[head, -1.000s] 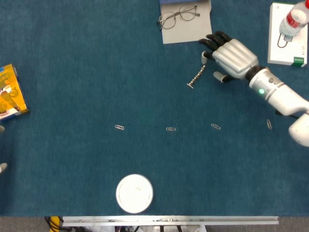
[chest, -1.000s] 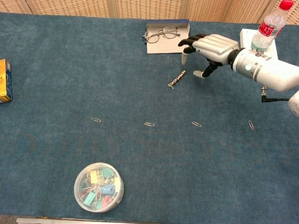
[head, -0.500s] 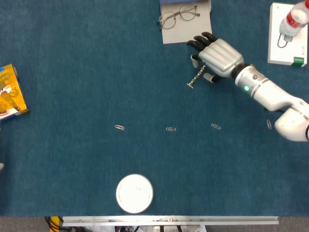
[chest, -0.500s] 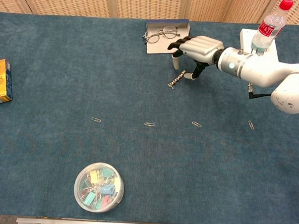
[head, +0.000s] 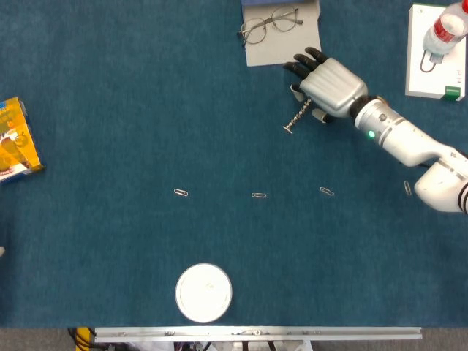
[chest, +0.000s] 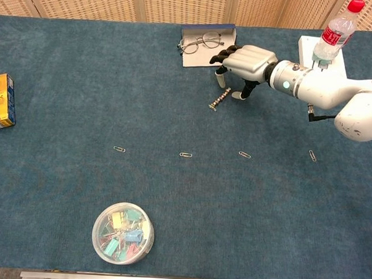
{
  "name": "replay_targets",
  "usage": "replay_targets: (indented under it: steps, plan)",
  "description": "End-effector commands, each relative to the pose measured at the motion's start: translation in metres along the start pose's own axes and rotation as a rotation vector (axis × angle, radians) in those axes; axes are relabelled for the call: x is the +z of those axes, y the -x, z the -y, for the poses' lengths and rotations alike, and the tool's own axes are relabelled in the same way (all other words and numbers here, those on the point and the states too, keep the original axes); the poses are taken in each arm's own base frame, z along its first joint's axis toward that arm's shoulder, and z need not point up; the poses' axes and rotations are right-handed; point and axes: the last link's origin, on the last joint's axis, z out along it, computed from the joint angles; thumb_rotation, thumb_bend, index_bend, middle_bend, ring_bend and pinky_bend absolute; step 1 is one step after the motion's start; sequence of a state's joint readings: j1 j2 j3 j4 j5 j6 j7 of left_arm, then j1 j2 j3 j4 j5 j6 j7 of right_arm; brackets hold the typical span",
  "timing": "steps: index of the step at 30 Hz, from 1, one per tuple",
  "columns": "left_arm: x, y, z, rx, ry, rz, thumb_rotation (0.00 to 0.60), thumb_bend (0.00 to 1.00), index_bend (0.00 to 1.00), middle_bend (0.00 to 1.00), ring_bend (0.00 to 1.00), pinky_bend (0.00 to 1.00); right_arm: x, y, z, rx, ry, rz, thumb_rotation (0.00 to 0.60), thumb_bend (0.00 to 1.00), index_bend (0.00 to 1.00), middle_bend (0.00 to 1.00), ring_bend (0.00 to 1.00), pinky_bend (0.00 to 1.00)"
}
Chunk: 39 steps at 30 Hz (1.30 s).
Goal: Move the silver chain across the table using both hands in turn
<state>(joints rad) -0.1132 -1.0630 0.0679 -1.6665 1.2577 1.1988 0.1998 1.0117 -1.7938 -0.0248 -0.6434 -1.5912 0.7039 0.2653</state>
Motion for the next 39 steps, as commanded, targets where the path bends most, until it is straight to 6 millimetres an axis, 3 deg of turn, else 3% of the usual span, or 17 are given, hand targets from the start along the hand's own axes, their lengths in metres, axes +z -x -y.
replay_targets:
  steps: [1, 39]
  plan:
    - [0.000, 0.000, 0.000, 0.000, -0.001, 0.001, 0.600, 0.10, 0.25, 0.00, 0.00, 0.00, 0.000, 0.002, 0.001, 0.005, 0.001, 0.004, 0.600, 0.28, 0.45, 0.10, 0.00, 0.04]
    - [0.002, 0.003, 0.007, -0.019, -0.016, 0.015, 0.600, 0.10, 0.25, 0.00, 0.00, 0.00, 0.014, 0.006, 0.007, -0.017, 0.008, 0.001, 0.600, 0.29, 0.52, 0.10, 0.00, 0.04]
